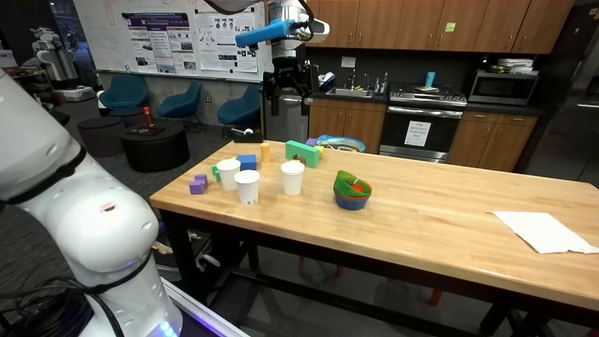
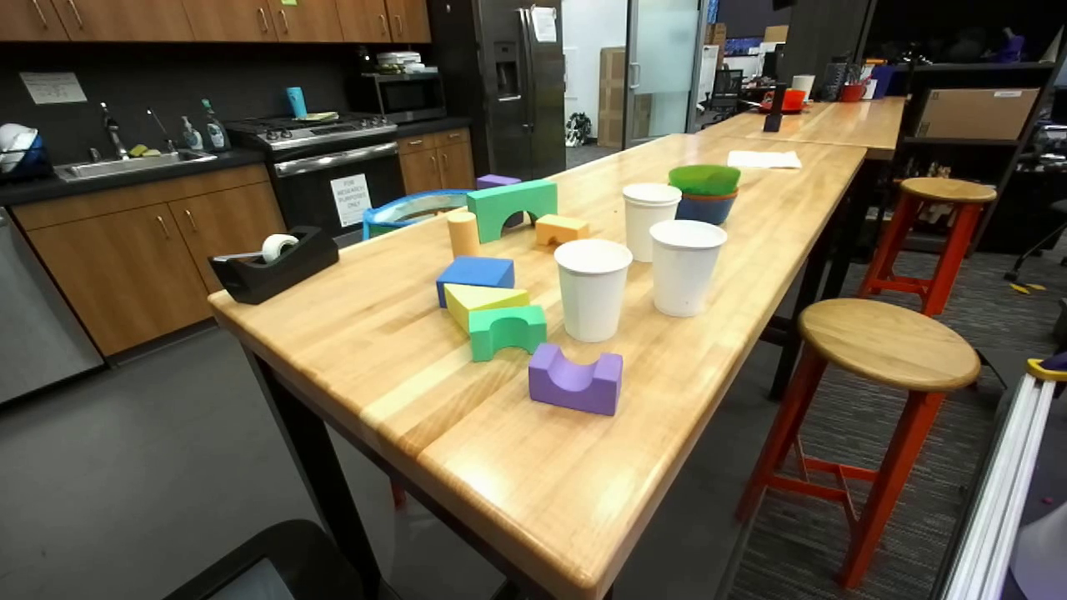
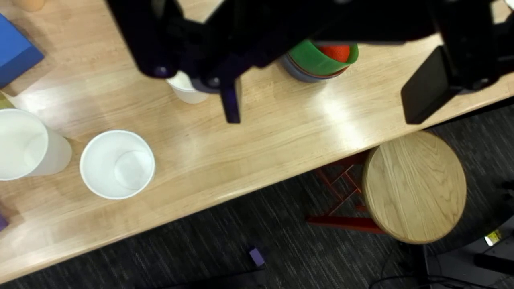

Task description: Stack up the paper cups

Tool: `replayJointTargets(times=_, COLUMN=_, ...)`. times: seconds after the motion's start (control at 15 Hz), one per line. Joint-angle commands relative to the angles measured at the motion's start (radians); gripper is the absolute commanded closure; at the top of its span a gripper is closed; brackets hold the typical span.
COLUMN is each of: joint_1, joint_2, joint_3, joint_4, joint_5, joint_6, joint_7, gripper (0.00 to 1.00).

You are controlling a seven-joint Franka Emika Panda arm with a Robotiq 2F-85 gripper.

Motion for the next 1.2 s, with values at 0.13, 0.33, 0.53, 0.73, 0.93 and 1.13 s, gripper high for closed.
replayJointTargets(times=0.13, joint_1=0.050, joint_2=-0.016, joint_3=0.008, joint_4=-0.068, joint_5=-0.054, joint_6=0.175, joint_7=-0.030, gripper=0.00)
replayJointTargets(times=0.33, joint_1=0.074, joint_2=-0.020, joint_3=0.001, joint_4=-0.123, joint_5=-0.045, joint_6=0.290, joint_7=-0.081, gripper=0.00)
replayJointTargets(times=0.53, joint_1=0.101, joint_2=-0.022, joint_3=-0.013, joint_4=-0.171, joint_5=-0.015, joint_6=0.344, joint_7=-0.198, gripper=0.00)
replayJointTargets(times=0.73, joint_1=0.125, joint_2=-0.031, joint_3=-0.026, joint_4=-0.219, joint_5=-0.012, joint_6=0.374, joint_7=-0.340, gripper=0.00)
replayJointTargets(times=0.93, joint_1=0.152, joint_2=-0.049, joint_3=-0.048, joint_4=-0.261, joint_5=0.026, joint_6=0.400, joint_7=-0.490, gripper=0.00)
replayJointTargets(times=1.13, joint_1=0.146, joint_2=-0.018, joint_3=-0.037, joint_4=-0.245, joint_5=0.012, joint_6=0.391, joint_7=-0.483, gripper=0.00)
